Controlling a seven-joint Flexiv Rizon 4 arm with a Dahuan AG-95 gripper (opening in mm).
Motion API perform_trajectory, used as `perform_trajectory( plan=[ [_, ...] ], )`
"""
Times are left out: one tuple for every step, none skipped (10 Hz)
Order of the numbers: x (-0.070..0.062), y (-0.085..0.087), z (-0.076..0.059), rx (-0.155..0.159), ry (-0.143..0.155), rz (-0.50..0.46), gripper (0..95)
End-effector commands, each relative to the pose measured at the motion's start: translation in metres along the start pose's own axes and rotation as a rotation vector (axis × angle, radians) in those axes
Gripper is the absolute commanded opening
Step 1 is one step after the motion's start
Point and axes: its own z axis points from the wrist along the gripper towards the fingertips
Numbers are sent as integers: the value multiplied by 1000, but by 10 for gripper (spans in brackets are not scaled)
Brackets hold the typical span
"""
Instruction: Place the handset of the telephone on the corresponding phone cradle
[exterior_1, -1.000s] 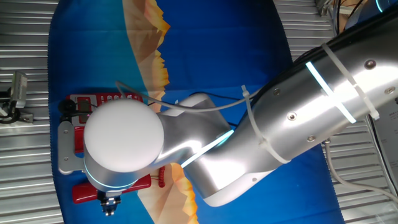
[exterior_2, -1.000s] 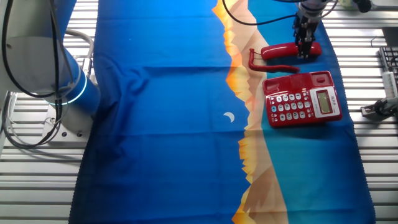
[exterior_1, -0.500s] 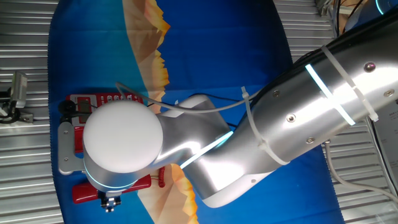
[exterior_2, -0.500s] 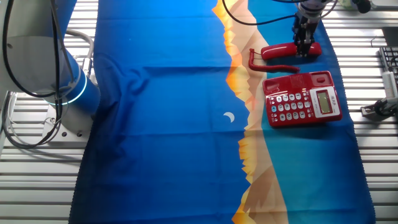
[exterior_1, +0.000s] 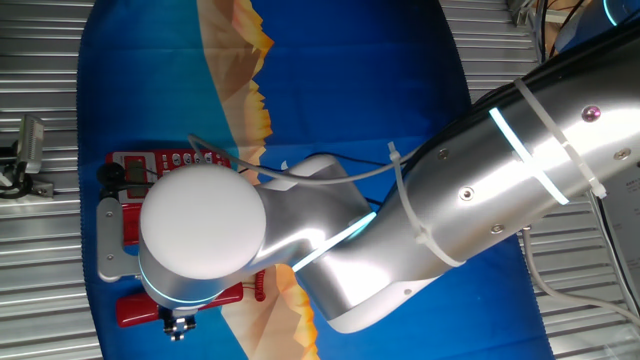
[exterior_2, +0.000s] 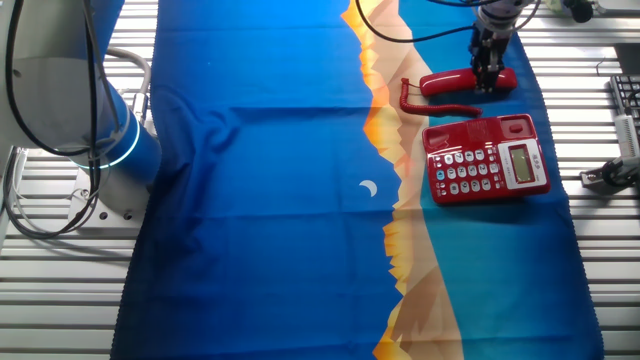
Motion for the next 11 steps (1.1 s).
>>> perform_trajectory(
  plan=[
    [0, 0, 0, 2, 1, 2, 570],
    [0, 0, 0, 2, 0, 2, 570],
    [0, 0, 1, 2, 0, 2, 570],
    [0, 0, 1, 2, 0, 1, 570],
    [0, 0, 1, 1, -1, -1, 570],
    [0, 0, 1, 1, -2, 0, 570],
    [0, 0, 1, 1, -2, 1, 570],
    [0, 0, 1, 0, -1, 3, 570],
    [0, 0, 1, 1, -1, 4, 570],
    [0, 0, 1, -1, -1, 7, 380],
    [0, 0, 1, -2, -1, 9, 380]
  ],
)
